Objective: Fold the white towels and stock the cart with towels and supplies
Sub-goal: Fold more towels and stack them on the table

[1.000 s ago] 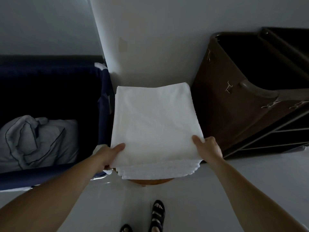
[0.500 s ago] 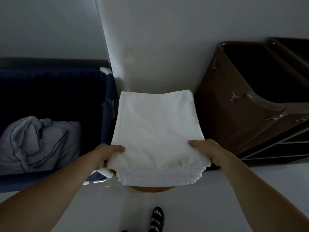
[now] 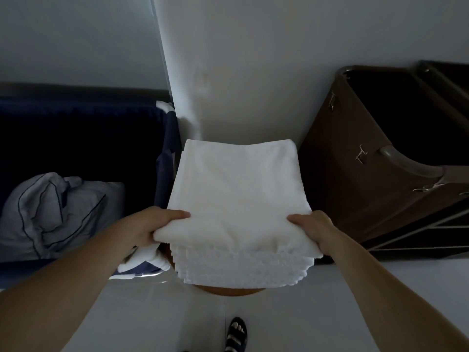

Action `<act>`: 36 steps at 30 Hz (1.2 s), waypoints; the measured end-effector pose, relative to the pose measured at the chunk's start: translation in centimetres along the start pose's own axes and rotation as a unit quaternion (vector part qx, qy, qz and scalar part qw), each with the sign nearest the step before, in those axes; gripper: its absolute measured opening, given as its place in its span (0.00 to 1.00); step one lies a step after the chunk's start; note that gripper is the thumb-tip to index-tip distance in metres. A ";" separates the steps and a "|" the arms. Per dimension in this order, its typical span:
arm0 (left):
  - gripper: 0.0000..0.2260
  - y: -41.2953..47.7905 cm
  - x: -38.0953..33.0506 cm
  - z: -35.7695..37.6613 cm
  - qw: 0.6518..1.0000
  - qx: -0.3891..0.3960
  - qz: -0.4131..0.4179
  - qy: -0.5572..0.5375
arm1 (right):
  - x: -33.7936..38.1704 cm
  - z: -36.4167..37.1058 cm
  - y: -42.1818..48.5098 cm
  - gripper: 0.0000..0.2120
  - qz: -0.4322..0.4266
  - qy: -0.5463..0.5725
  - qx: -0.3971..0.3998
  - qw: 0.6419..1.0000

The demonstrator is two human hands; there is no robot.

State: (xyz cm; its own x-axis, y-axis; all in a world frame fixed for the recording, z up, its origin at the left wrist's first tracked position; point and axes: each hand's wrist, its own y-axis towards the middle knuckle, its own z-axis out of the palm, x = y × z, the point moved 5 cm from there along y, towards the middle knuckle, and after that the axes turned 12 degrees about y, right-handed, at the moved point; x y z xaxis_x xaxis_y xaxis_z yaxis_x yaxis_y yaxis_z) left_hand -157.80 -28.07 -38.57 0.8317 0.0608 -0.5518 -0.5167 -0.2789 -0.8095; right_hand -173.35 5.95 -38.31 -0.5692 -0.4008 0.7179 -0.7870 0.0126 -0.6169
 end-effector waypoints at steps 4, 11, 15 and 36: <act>0.10 -1.9 -4.3 -0.3 0.998 0.016 0.055 0.016 | 4.1 -0.6 -0.4 0.17 -0.092 0.029 -0.018 0.995; 0.07 -7.4 -17.9 -3.0 0.949 -0.030 0.285 -0.133 | 18.5 -3.7 -2.4 0.24 -0.290 0.127 -0.097 0.944; 0.08 -7.2 -18.3 -3.5 0.940 -0.012 0.306 -0.151 | 20.1 -4.9 -3.0 0.26 -0.321 0.129 -0.106 0.932; 0.24 6.2 1.3 2.0 0.943 -0.253 0.110 0.185 | 2.9 -0.6 1.7 0.22 -0.139 -0.093 -0.065 0.984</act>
State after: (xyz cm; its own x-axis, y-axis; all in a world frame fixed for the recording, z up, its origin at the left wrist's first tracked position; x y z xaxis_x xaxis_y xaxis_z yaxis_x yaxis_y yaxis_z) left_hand -160.36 -27.78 -44.75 0.7783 -0.3641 -0.5116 -0.5993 -0.6738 -0.4322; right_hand -176.50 5.32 -37.13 -0.2840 -0.5663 0.7737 -0.9365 -0.0091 -0.3505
